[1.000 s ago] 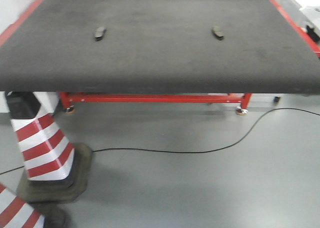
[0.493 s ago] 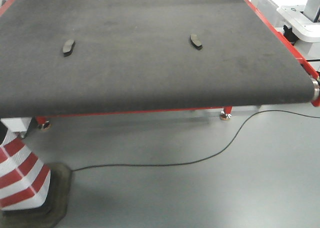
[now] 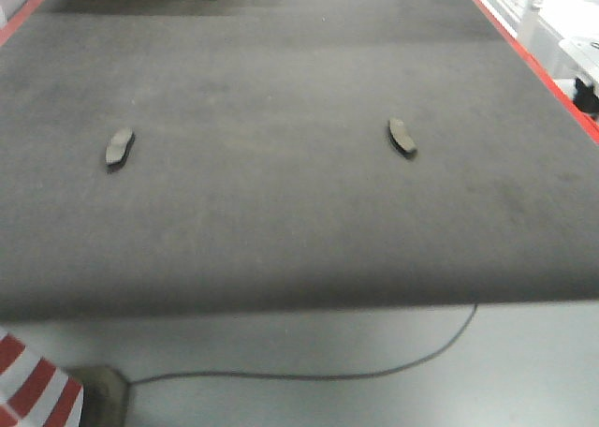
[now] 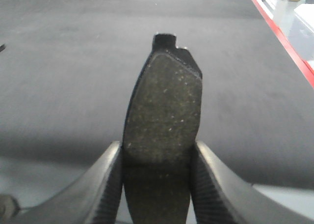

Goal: Move and align brake pads A on conveyor
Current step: 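Approach the belt and stop in front of the two placed pads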

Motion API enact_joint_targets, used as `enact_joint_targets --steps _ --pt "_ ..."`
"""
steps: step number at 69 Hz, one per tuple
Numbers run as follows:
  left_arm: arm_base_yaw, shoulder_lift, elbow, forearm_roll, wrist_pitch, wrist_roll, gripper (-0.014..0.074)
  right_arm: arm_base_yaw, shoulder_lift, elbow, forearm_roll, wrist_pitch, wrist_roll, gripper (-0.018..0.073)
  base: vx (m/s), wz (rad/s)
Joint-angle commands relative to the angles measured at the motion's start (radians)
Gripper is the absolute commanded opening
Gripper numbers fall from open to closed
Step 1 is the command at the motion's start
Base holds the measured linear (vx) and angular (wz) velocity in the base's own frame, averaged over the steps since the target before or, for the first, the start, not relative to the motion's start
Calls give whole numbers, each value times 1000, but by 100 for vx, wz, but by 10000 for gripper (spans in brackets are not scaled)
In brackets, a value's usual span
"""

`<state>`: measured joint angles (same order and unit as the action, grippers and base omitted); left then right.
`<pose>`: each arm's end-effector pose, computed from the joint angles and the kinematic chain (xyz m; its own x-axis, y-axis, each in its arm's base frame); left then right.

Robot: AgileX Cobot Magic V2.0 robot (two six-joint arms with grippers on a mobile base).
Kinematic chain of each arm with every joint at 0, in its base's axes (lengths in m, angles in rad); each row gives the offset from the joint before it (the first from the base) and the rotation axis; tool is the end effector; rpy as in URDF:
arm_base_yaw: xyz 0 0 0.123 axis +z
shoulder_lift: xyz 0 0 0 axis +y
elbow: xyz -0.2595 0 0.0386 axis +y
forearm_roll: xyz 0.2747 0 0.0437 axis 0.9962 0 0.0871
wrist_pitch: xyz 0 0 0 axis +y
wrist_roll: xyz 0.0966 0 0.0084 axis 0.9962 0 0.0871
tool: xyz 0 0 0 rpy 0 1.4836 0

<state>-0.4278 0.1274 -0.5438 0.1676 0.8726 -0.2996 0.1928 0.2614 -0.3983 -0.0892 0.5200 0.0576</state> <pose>0.0697 -0.0182 0.3112 -0.3739 -0.0367 -0.9267 0.2360 0.9626 -0.1333 0.1168 0.0184 0.2800 -0.2816 -0.0752 -0.9566 -0.1555 0.9873 -0.0318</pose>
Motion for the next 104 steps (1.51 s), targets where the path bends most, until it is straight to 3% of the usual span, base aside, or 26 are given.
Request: enact_joint_targets --steps 1,63,104 --pt "-5 16 -27 7 -91 0 -6 -4 10 -29 -13 -96 -9 -2 44 8" --pt "-5 16 -27 7 -91 0 -6 -4 10 -29 -13 -96 -9 -2 34 2" --pt "-5 16 -27 7 -91 0 -6 -4 10 -29 -13 -96 -9 -2 7 1"
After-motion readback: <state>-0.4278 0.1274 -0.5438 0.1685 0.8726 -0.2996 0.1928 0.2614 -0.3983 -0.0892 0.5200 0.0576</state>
